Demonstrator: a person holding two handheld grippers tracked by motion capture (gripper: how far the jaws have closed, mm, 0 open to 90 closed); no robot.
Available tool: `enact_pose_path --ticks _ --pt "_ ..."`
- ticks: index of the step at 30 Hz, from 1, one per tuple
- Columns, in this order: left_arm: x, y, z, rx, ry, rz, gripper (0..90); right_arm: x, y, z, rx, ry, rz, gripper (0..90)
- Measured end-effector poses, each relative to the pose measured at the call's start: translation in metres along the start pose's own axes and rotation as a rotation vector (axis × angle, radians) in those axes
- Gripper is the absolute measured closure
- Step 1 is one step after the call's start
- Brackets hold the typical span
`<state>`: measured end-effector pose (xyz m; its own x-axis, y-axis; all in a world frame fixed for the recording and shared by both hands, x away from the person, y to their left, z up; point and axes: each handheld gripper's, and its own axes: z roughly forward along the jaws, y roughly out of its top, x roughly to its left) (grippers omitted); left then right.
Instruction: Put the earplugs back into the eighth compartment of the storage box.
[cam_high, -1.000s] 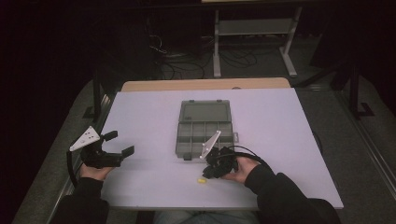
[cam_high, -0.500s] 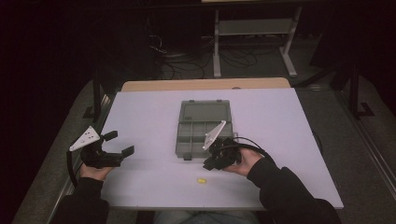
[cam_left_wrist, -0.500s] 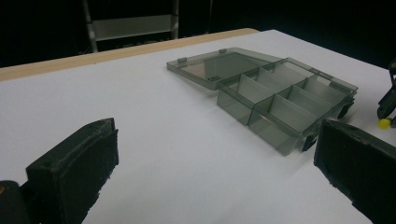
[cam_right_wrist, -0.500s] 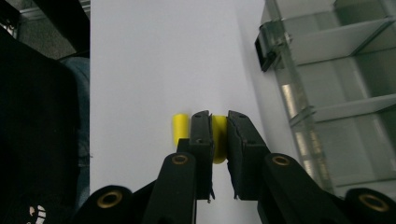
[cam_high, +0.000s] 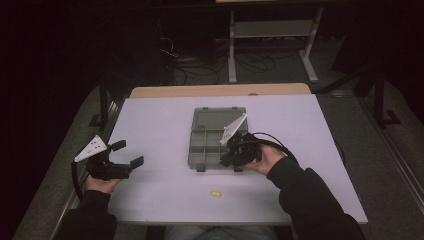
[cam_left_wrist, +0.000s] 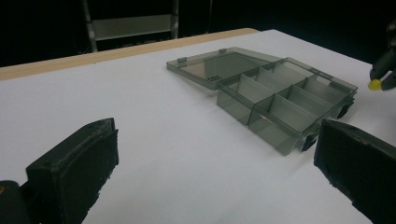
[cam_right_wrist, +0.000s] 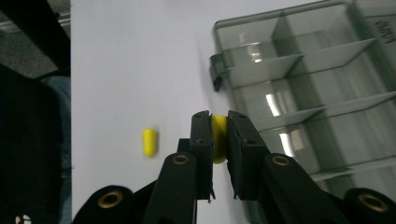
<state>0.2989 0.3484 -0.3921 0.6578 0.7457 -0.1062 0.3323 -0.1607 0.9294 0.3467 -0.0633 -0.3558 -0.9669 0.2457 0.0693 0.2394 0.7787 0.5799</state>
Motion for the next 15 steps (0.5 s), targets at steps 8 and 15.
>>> enact_pose_path --ticks 8,15 --pt "0.0 0.0 0.0 0.0 0.0 0.0 0.0 -0.02 0.003 -0.013 -0.025 -0.038 0.039 79.3" --pt "0.0 0.0 0.0 0.002 0.0 0.001 0.0 -0.035 -0.005 -0.017 -0.028 -0.059 0.081 79.4"
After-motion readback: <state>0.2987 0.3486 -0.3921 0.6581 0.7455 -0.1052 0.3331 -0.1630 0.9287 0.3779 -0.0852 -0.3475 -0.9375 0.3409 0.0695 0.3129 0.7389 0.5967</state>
